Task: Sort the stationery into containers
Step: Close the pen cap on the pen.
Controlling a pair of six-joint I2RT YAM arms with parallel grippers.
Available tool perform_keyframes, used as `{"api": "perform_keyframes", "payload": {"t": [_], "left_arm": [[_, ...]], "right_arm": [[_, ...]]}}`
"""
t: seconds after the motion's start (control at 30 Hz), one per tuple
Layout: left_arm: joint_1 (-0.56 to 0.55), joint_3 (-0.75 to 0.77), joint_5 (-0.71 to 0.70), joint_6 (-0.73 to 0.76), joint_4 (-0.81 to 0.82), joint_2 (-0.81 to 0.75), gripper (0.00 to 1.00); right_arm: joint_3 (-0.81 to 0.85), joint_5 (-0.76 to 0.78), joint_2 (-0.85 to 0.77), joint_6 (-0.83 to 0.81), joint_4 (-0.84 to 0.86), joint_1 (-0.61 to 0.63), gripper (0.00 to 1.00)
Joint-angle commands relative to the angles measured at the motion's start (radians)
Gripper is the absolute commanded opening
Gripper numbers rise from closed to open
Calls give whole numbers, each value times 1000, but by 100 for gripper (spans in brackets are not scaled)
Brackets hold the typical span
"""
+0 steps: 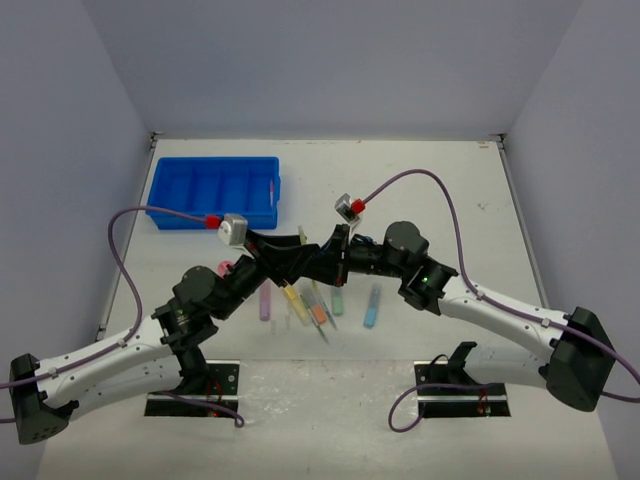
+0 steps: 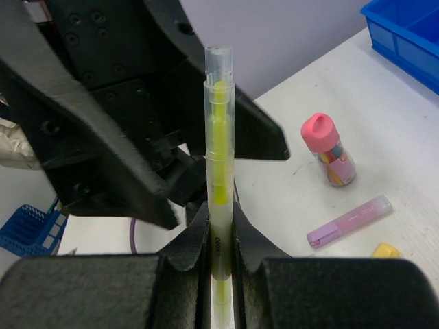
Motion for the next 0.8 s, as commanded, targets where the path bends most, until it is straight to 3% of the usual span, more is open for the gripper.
{"api": "perform_keyframes", "payload": {"t": [0.0,0.17,0.3,0.57,0.67,0.77], "left_arm": [[1,82,5,63,-8,13,56],[3,113,-16,94,-24,11,57],[4,125,-28,99,-33,9,52],[9,131,2,85,-36,31,30],[12,141,35,62,-46,56,9],[13,127,50,41,-38,63,0]], "right_arm": [[23,-14,-36,-39,-8,6,0],[19,-42,-44,-60,-10,6,0],[27,-53,-49,-78,-27,6,0],[42,-68,-59,-95,-45,6,0],[50,-55,-62,-108,-56,6,0],[54,-38,-68,-120,-52,6,0]]}}
